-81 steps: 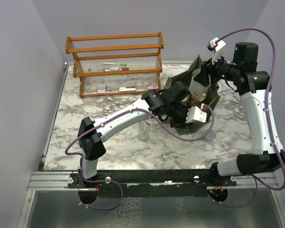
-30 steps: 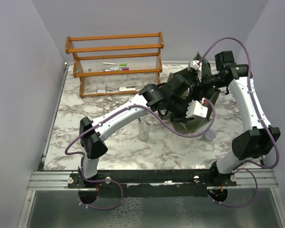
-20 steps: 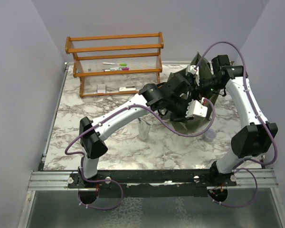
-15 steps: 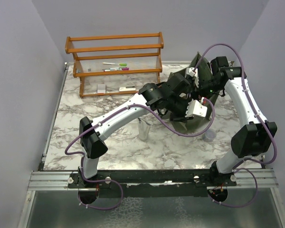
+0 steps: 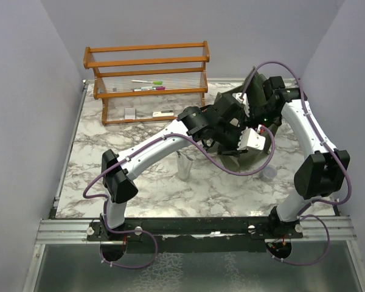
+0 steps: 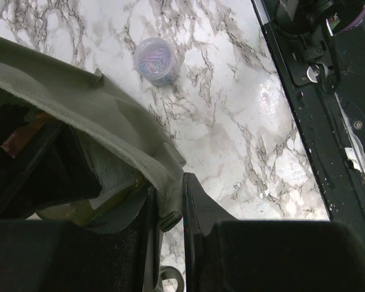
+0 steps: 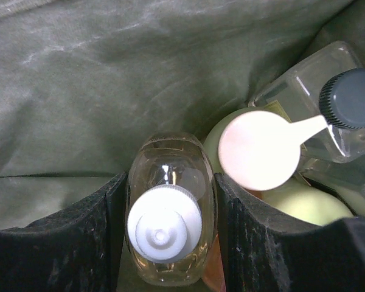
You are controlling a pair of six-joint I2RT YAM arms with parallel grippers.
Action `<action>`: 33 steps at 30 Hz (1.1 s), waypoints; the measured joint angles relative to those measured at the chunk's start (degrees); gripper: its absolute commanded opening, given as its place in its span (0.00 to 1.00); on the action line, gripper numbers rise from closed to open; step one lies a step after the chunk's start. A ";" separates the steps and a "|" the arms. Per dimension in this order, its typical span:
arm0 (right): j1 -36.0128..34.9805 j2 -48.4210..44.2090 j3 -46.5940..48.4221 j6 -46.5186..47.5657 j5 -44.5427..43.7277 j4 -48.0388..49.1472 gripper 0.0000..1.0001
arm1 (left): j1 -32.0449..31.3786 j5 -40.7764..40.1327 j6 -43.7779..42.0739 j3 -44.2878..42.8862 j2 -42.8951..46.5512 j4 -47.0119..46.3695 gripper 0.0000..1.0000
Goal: Place the personal care products into the canvas bag
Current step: Place the care product in the canvas bag.
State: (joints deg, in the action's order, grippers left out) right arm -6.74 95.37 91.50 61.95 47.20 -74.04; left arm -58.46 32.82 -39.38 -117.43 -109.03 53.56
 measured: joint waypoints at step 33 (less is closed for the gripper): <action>-1.42 2.82 -6.27 1.29 -10.91 5.09 0.40 | 0.13 0.15 -0.33 0.00 0.00 -0.79 0.00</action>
State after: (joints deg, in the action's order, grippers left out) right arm -8.16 98.19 85.23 63.24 36.29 -68.95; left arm -58.33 32.97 -39.70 -117.43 -109.03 52.77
